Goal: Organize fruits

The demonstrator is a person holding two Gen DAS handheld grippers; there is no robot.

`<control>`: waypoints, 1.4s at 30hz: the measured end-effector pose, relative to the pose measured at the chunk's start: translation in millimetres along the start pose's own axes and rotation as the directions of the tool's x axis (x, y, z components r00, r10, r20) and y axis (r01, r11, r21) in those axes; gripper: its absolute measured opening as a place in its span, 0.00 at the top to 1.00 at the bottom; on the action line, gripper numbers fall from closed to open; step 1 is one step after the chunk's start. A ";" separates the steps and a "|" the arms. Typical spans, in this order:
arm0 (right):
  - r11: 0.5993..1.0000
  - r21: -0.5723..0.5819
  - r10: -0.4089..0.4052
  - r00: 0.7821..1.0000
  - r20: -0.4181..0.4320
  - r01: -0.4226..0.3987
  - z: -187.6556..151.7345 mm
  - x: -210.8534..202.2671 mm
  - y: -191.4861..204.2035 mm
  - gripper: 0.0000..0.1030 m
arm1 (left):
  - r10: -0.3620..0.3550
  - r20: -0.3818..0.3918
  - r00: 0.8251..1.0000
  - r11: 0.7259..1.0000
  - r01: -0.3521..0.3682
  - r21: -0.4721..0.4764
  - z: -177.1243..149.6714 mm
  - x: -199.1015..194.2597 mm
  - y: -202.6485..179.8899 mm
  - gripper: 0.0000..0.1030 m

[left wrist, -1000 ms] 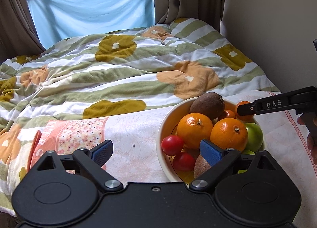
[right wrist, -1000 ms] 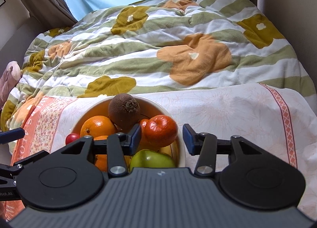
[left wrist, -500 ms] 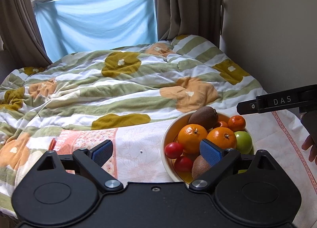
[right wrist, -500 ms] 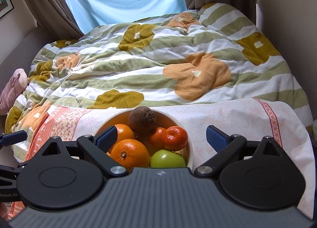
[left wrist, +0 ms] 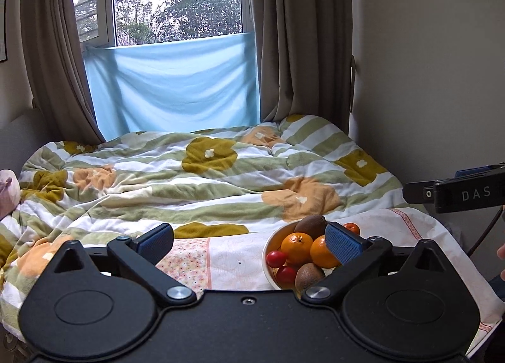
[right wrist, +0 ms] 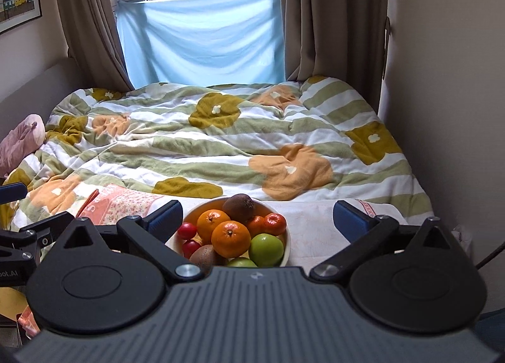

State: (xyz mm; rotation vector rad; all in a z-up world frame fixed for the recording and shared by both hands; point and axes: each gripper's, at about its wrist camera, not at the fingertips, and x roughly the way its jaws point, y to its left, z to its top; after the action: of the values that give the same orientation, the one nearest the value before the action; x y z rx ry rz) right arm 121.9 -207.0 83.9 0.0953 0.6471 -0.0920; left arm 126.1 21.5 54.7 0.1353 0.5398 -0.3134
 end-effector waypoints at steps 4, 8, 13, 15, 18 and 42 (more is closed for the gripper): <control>1.000 0.002 -0.031 1.000 0.005 0.031 -18.1 -36.9 4.1 0.00 | 0.004 0.010 1.000 1.000 -0.004 -0.012 -7.6 -27.6 0.0 0.00; 0.997 -0.011 -0.070 0.998 0.000 0.070 -37.6 -62.9 8.2 0.00 | 0.016 0.016 1.000 0.999 -0.015 -0.030 -14.8 -48.3 -0.9 0.00; 0.995 -0.020 -0.094 0.995 -0.019 0.093 -60.8 -85.0 8.3 0.00 | 0.033 0.005 0.999 0.999 -0.033 -0.024 -26.1 -64.7 -5.9 0.00; 0.995 -0.015 -0.100 0.995 -0.028 0.100 -67.6 -91.4 7.0 0.00 | 0.031 -0.004 1.000 0.999 -0.031 -0.017 -31.3 -68.3 -8.6 0.00; 0.994 -0.004 -0.108 0.993 -0.035 0.108 -75.8 -97.9 4.2 0.00 | 0.023 -0.011 1.000 1.000 -0.024 -0.018 -36.6 -70.5 -11.6 0.00; 0.994 0.003 -0.105 0.993 -0.052 0.105 -72.5 -104.7 -14.4 0.00 | 0.048 -0.022 0.999 0.999 -0.049 -0.022 -41.0 -81.4 -31.5 0.00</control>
State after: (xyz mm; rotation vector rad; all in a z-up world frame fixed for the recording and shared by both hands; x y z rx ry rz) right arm -6.1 -206.9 88.8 0.0690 0.7033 -0.1932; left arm 30.0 21.3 61.1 0.1302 0.5605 -0.2588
